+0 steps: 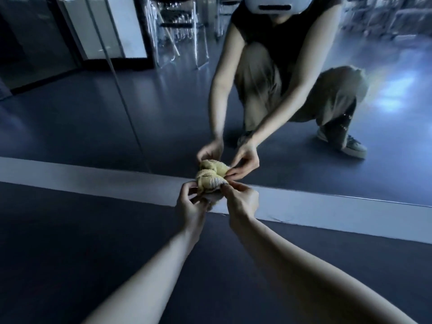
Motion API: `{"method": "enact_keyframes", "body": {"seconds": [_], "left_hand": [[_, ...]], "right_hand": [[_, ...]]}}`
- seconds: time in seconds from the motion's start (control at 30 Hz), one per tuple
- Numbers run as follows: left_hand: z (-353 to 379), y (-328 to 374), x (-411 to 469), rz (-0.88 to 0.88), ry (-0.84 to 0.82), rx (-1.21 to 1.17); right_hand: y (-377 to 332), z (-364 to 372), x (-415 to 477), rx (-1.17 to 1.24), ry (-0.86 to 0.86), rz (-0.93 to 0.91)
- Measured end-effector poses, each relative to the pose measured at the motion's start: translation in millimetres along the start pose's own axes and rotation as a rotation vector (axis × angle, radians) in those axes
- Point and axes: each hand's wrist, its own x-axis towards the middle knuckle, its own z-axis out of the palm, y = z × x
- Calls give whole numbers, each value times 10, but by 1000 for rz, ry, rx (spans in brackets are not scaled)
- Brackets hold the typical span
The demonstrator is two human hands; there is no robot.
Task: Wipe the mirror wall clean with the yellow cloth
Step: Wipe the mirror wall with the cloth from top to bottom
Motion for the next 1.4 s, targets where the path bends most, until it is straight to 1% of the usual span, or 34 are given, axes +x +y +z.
{"method": "enact_keyframes", "body": {"seconds": [0.07,0.17,0.27,0.43,0.67,0.87,0.97,1.13,1.3,1.4], "left_hand": [[241,-4,-138,32,-11,95],[620,13,-359,133,-17,269],[1002,3,-562,145,2,330],[1504,108,-933,182,-80,323],[2232,303,-1344,206,-345,377],[2959,335,-1702,245,-480,425],[3357,328,-1929,234,-522,412],[4027,301,-2340,201,-557,394],[4621,283,-2731,131,-567,340],[4935,247,-2902,130,-572,344]], "right_hand": [[-38,-286,89,2,16,-8],[-88,-713,227,32,24,-25],[-105,-1114,312,37,47,-27],[-119,-1687,421,76,156,-32],[-196,-2696,612,109,266,-52],[-293,-3551,724,157,382,-48],[-333,-3969,803,176,451,-37],[-371,-4656,967,195,614,-13],[-386,-5254,1146,212,703,18],[-398,-5554,1246,249,752,30]]}}
